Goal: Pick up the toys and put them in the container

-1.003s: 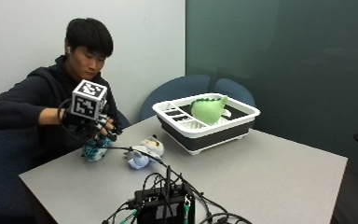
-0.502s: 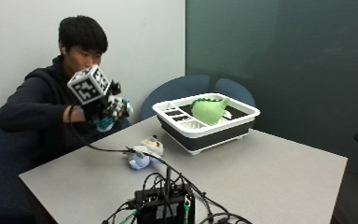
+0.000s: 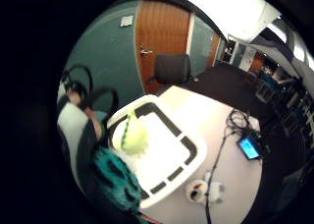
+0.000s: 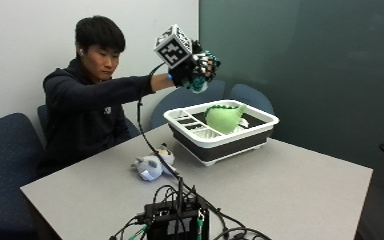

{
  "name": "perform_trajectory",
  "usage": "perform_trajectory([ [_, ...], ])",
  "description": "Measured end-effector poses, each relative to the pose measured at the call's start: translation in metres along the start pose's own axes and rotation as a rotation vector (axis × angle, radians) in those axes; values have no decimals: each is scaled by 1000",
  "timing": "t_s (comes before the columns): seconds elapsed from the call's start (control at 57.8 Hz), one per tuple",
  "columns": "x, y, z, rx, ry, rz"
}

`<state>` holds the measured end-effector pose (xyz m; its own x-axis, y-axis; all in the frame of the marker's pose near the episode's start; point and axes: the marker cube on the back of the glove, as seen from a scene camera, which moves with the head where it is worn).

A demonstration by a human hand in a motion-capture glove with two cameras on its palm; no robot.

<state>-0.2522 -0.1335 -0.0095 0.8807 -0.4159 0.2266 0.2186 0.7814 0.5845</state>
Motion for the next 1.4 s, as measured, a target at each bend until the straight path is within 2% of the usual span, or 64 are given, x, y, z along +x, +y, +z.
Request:
perform_trajectory([
  [0.052, 4, 0, 19, -81, -3, 27],
  [0.138, 22, 6, 40, -335, 23, 75],
  [0.19, 26, 13, 42, -427, 42, 79],
  [0.398, 81, 41, -17, -447, 105, 94],
  [0.623, 157, 110, -71, -579, 222, 92],
  [0.726, 181, 152, -56, -670, 270, 37],
  [0.865, 218, 186, -13, -818, 319, 83],
  [0.934, 216, 216, 14, -884, 330, -1],
  [1.003, 211, 234, 32, -852, 363, -76],
  [1.09, 213, 234, 42, -746, 391, -90],
  [1.262, 205, 227, 56, -651, 302, -31],
  [1.401, 192, 198, 31, -496, 124, 100],
])
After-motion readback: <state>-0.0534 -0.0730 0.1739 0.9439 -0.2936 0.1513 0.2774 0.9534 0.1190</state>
